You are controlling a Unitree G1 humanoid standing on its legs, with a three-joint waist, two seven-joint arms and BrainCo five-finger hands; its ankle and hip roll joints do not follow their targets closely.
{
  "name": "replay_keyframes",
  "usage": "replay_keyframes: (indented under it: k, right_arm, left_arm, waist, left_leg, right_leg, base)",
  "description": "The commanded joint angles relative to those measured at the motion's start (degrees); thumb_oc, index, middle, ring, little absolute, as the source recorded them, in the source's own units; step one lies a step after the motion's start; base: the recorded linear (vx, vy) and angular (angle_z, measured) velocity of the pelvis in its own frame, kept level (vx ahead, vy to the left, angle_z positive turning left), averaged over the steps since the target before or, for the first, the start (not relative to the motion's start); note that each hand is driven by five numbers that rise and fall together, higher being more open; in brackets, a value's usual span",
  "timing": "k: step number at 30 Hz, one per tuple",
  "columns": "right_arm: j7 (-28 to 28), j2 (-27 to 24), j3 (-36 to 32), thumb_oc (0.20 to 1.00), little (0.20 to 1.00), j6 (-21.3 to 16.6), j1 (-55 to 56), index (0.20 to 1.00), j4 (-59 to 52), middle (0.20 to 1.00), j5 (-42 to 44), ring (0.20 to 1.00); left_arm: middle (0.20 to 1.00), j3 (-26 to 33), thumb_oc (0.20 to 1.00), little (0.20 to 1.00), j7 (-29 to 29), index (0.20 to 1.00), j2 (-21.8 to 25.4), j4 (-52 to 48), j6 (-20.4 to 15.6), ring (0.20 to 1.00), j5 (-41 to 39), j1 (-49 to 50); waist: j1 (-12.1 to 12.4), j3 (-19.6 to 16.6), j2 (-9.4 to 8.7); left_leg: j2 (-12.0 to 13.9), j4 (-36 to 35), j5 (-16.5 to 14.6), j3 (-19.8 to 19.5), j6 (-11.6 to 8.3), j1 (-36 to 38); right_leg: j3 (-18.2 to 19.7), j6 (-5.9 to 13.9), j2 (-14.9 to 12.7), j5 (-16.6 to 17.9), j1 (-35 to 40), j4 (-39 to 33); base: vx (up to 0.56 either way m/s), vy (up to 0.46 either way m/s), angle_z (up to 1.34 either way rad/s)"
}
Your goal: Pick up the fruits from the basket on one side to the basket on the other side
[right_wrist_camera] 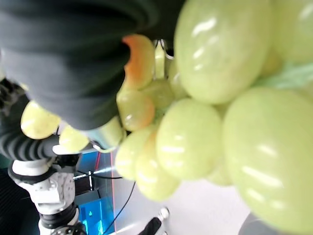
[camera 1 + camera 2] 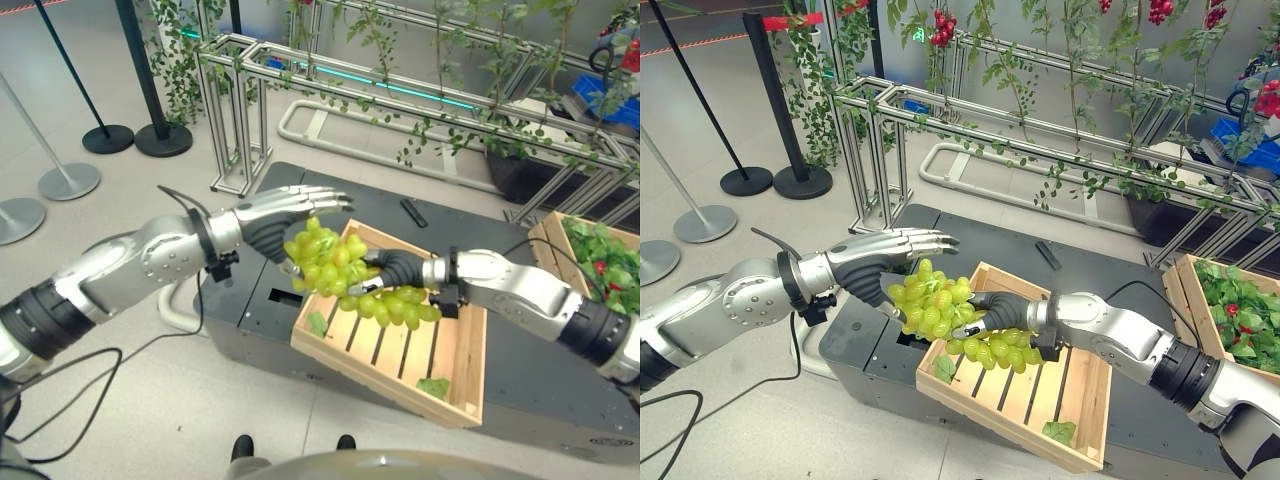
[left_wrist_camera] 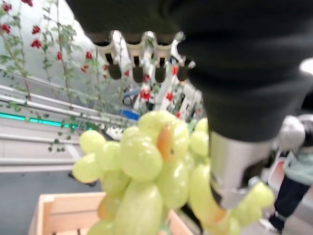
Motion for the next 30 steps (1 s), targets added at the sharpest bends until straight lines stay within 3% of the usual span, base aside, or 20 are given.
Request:
replay_keyframes:
  k: [1, 11, 20, 30]
  right_arm:
    - [-1.8, -1.2, -0.2, 0.2, 0.2, -4.1, -6.4, 0.2, -4.7, 0.2, 5.4, 0.2]
    - [-3.1, -4.8, 1.5, 0.2, 0.2, -5.6, -10.7, 0.2, -4.5, 0.2, 2.3, 0.2]
    - [-4.5, -3.7, 2.5, 0.2, 0.2, -6.6, -13.6, 0.2, -5.4, 0.2, 1.9, 0.2]
    - [-4.9, -4.1, 1.5, 0.2, 0.2, -7.1, -12.4, 0.2, -12.0, 0.2, 4.0, 0.2]
  left_arm:
    - [1.0, 1.1, 1.0, 1.0, 0.5, 1.0, 1.0, -0.1, -1.5, 1.0, -0.6, -3.3]
    - [1.0, -1.3, 1.0, 1.0, -0.3, 1.0, 3.0, -0.9, -1.0, 1.0, -2.3, -3.4]
    - [1.0, -4.2, 1.0, 1.0, -1.2, 1.0, 3.1, -0.5, -0.7, 1.0, -1.8, -4.3]
    - [1.0, -1.2, 1.0, 1.0, -0.6, 1.0, 1.4, -0.4, -0.1, 1.0, -1.1, -0.5]
  waist:
    - [-1.3, 0.6, -2.21]
    - [-2.0, 0.4, -2.07]
    - [-2.5, 0.1, -1.61]
    - [-2.7, -0.6, -1.98]
  left_leg:
    - [-1.4, 0.6, -5.3, 2.4, 1.39, 4.9]
    - [-1.5, 0.7, -5.7, 3.4, 1.53, 5.9]
    - [-1.5, 0.6, -5.8, 3.6, 1.61, 6.2]
    - [-1.5, 0.7, -5.1, 3.5, 1.6, 5.6]
  right_leg:
    - [1.9, 5.91, -2.4, -0.7, 0.2, 2.6]
    - [3.1, 5.96, -2.3, -0.6, 0.7, 2.4]
    - [3.4, 5.95, -2.1, -0.6, 0.9, 2.4]
    - [3.7, 5.74, -2.1, 0.0, 0.4, 1.8]
  base:
    - [0.0, 0.0, 0.0]
    - [0.01, 0.009, -0.06]
    - [0.0, 0.0, -0.02]
    - [0.0, -0.001, 0.0]
